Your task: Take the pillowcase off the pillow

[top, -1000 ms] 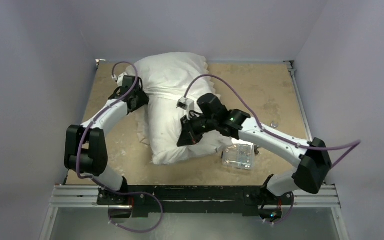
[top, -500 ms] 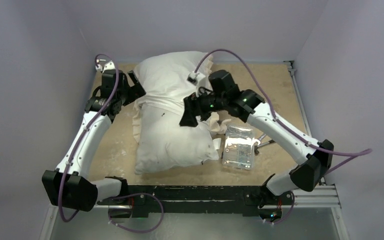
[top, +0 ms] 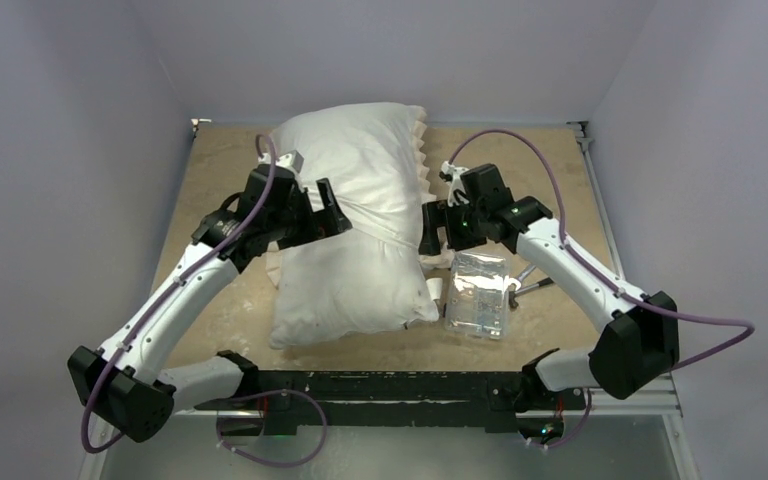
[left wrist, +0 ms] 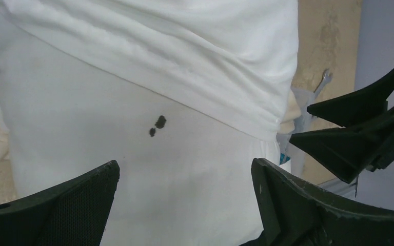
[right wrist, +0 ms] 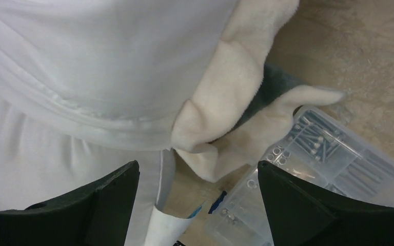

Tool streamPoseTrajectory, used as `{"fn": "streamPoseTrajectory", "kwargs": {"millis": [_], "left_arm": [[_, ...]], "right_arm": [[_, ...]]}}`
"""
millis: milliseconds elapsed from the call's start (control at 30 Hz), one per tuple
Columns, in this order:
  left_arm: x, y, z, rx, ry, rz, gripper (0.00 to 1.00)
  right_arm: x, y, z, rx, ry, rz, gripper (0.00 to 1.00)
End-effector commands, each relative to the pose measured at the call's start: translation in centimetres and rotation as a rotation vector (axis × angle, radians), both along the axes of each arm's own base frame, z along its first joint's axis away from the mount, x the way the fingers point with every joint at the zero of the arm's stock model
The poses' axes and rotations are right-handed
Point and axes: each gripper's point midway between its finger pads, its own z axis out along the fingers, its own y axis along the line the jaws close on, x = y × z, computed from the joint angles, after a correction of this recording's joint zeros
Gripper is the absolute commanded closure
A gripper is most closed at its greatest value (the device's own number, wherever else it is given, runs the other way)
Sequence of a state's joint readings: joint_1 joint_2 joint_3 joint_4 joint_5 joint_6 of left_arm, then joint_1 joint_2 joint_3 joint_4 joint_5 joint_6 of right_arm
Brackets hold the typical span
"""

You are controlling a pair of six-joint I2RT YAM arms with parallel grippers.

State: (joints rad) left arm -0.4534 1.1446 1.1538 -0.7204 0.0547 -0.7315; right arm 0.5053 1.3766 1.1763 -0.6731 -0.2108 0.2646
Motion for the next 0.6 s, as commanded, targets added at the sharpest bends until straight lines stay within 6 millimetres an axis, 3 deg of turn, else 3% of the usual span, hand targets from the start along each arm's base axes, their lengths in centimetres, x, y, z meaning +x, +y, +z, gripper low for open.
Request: {"fn": "streamPoseTrajectory", "kwargs": {"millis": [0, 167, 367, 400, 567], "left_arm": [[0.3, -2.7, 1.9, -0.010, -0.034, -0.018, 0.01], [0.2, -5.5, 1.8, 0.113, -0.043, -0.064, 0.01], [-0.8, -9.2, 0.9, 0.160, -0.032, -0.141, 0.01], [-0.9, -9.5, 0.7, 0.168, -0.029, -0.148, 0.01], [-1.3, -9.0, -0.7, 0.256, 0.008, -0.142, 0.01]], "right_arm": [[0.5, 0.1, -0.6, 0.049, -0.022, -0.040, 0.15], [-0.2, 2.2, -2.2, 0.153, -0.002, 0.053, 0.41], [-1.1, 5.2, -1.3, 0.317, 0.026, 0.128, 0.95], [-1.2, 5.6, -0.9, 0.337, 0.020, 0.138, 1.00], [-2.3, 8.4, 2.0, 0.453, -0.014, 0.216, 1.00]]}}
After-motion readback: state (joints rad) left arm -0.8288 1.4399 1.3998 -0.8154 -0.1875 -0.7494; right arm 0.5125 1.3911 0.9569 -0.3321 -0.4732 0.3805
